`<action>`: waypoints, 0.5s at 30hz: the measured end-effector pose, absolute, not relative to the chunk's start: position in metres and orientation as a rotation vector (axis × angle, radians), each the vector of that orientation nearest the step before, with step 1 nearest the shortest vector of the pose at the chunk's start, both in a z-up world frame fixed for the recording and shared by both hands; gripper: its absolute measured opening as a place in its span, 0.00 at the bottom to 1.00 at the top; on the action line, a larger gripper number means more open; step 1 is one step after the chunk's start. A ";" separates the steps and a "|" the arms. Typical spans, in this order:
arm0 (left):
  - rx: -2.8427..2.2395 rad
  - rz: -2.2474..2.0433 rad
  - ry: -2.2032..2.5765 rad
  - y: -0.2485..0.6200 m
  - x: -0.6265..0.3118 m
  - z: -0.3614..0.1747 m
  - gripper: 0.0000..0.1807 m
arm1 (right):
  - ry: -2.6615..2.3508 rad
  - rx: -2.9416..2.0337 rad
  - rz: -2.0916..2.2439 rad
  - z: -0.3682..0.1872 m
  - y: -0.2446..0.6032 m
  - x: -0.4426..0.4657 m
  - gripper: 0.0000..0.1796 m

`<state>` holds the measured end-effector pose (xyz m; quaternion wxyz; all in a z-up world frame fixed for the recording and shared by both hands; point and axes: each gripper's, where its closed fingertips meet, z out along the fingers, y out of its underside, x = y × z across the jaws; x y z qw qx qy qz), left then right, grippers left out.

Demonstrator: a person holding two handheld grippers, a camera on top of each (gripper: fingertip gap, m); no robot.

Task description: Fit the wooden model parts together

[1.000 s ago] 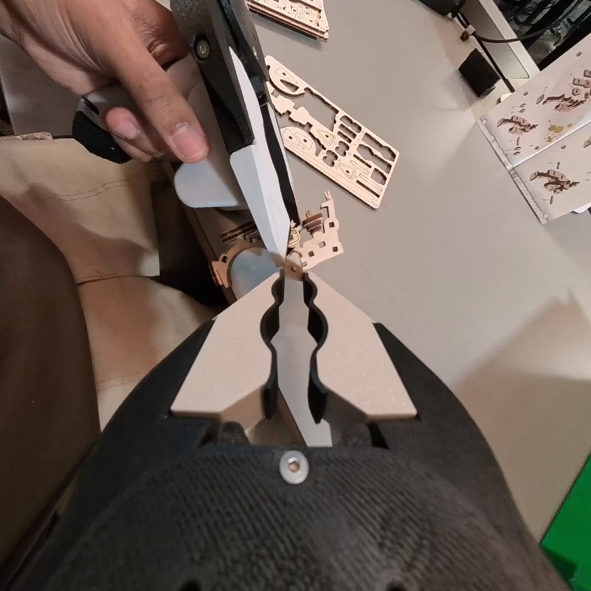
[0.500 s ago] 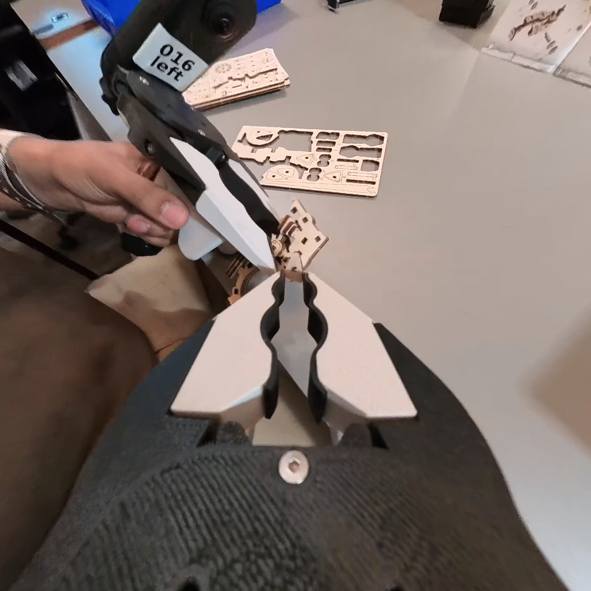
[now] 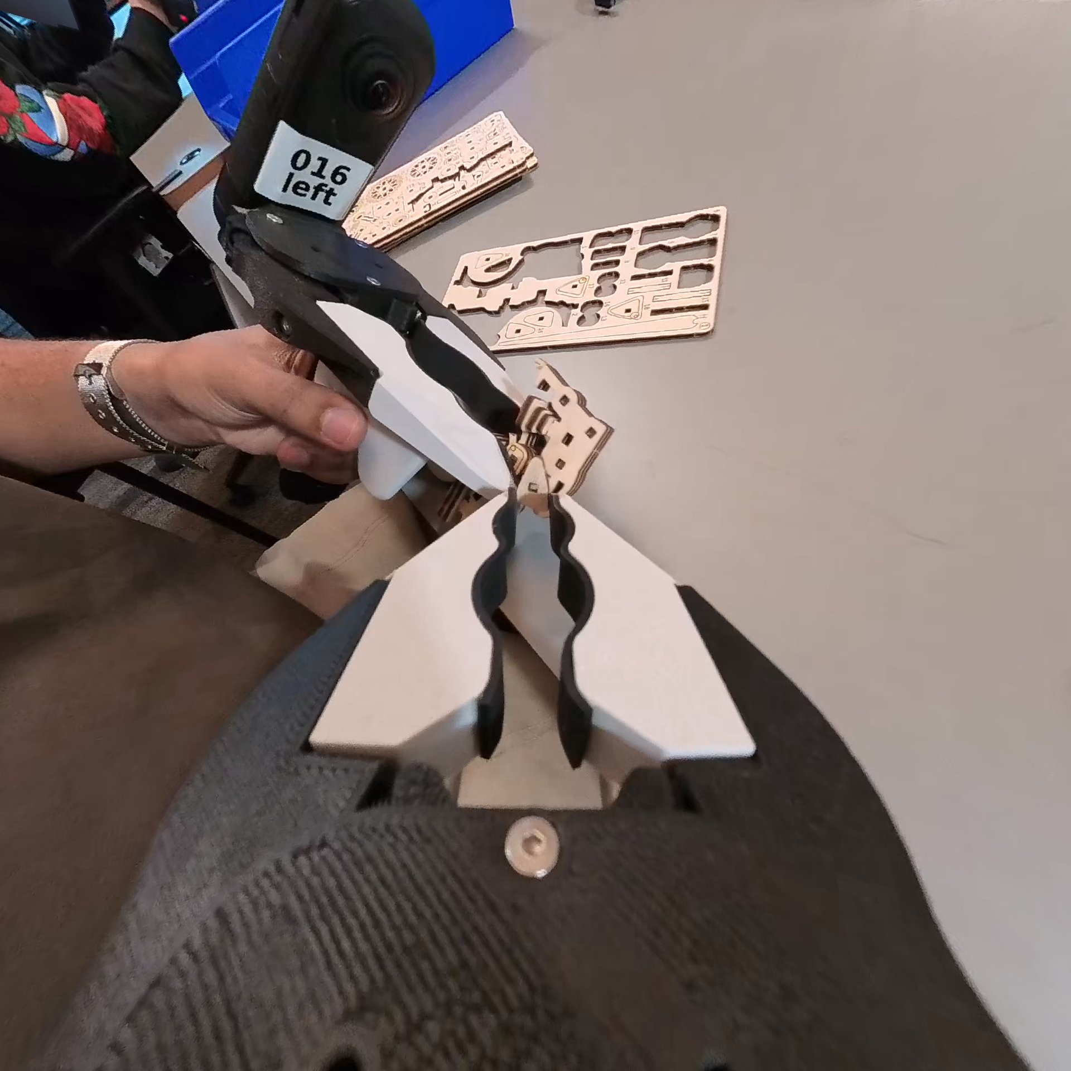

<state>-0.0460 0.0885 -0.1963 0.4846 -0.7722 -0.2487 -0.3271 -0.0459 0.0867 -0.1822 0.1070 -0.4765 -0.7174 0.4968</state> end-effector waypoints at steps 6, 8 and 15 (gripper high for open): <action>-1.881 -0.796 -0.606 0.088 -0.046 -0.196 0.11 | -2.109 -1.409 1.472 -0.182 0.087 -0.046 0.05; -1.881 -0.796 -0.606 0.088 -0.046 -0.197 0.11 | -2.106 -1.413 1.477 -0.182 0.087 -0.046 0.05; -1.881 -0.797 -0.608 0.088 -0.046 -0.197 0.11 | -2.104 -1.415 1.477 -0.182 0.087 -0.047 0.05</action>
